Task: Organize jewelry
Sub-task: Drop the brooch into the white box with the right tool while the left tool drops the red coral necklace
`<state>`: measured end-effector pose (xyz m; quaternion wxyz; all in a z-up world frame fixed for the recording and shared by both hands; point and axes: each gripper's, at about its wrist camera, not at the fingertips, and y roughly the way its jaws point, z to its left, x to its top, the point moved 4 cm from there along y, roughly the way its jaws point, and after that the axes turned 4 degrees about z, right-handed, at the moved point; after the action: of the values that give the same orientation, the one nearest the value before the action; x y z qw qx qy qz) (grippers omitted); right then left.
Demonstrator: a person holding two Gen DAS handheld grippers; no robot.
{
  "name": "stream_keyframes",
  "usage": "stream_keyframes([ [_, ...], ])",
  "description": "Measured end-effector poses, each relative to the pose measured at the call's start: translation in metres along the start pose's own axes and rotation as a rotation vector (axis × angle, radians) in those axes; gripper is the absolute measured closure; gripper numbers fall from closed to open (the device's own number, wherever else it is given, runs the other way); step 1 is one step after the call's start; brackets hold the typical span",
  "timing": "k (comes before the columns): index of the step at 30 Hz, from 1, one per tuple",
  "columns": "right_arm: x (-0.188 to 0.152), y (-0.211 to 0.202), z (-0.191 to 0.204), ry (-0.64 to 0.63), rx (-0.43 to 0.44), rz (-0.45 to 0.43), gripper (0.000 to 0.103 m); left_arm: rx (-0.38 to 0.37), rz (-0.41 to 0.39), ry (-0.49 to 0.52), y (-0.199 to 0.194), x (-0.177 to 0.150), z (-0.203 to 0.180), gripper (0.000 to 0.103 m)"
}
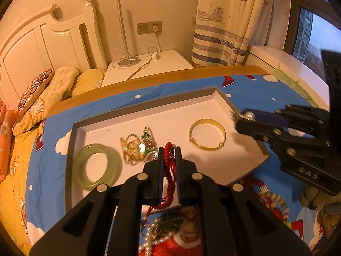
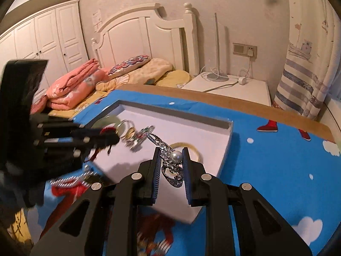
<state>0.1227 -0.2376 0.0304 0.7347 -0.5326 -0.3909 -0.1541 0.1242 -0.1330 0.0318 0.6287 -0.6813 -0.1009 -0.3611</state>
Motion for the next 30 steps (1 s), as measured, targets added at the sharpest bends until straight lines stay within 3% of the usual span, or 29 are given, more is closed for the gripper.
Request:
stream_keyframes([
  [14,0.025,0.053,0.001,0.004,-0.018,0.074,0.084,0.013,0.034,-0.004,0.028,0.005,0.001,0.094],
  [23,0.03,0.062,0.004,0.04,0.033,0.078,0.081,0.027,0.038,-0.036,0.031,0.002,0.009,0.092],
  [25,0.032,0.057,-0.001,0.068,0.033,0.064,0.063,0.038,0.03,-0.051,0.024,0.003,0.015,0.078],
  [26,0.033,0.05,-0.006,0.085,0.025,0.045,0.055,0.048,0.016,-0.063,0.016,0.004,0.02,0.056],
  [27,0.034,0.043,-0.01,0.099,0.022,0.025,0.04,0.062,-0.007,-0.076,0.008,0.004,0.026,0.034],
  [30,0.033,0.017,-0.023,0.121,0.004,-0.025,0.038,0.12,-0.098,-0.123,-0.031,0.001,0.051,0.028],
])
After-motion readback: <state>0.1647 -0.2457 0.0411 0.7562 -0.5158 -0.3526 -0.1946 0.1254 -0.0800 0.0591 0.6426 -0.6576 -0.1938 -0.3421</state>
